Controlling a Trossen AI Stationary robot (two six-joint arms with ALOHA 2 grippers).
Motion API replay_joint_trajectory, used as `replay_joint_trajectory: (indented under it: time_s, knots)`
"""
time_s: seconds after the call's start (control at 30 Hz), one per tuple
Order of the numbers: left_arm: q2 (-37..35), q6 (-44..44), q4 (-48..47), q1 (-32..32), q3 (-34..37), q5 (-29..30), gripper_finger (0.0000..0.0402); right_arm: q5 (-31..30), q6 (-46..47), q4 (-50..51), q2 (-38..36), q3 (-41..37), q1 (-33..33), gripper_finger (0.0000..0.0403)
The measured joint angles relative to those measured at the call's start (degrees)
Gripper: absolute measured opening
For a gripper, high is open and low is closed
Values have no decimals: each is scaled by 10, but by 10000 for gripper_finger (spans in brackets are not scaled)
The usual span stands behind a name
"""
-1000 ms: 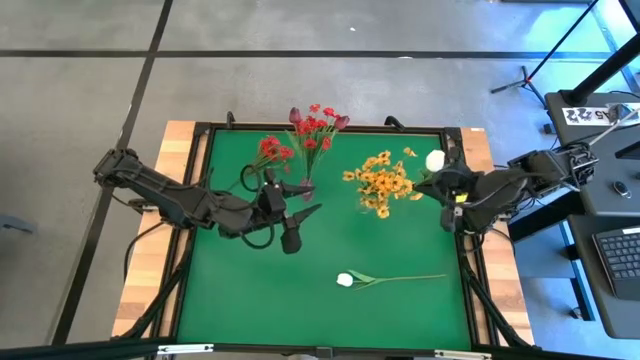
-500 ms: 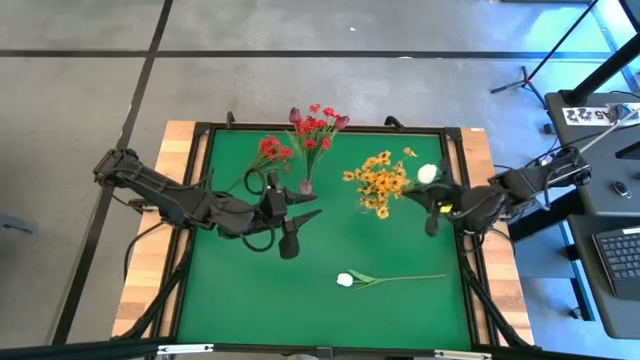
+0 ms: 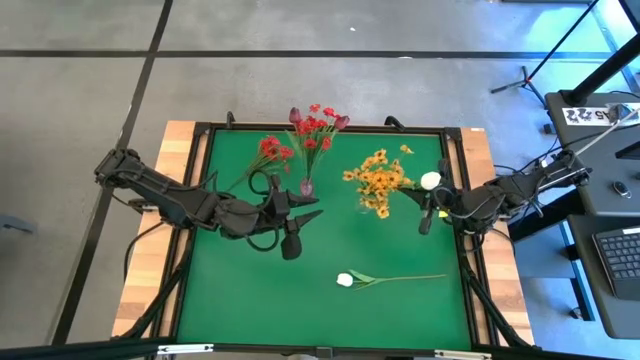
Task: Sort flowers into vase by color
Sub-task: Put the bottom white tulips into the transparent vase
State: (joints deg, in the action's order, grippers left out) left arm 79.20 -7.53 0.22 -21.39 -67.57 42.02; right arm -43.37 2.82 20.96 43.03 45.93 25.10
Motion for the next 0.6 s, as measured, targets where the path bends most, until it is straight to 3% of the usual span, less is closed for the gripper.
replay_joint_trajectory:
  time_s: [0.23, 0.6]
  knots:
    - [6, 0, -5, 1, 0, 0, 118, -2, -46, -48, -1, 0, 0, 1]
    - [23, -14, -12, 20, 0, -31, 118, -24, -66, -45, 26, 0, 0, 1]
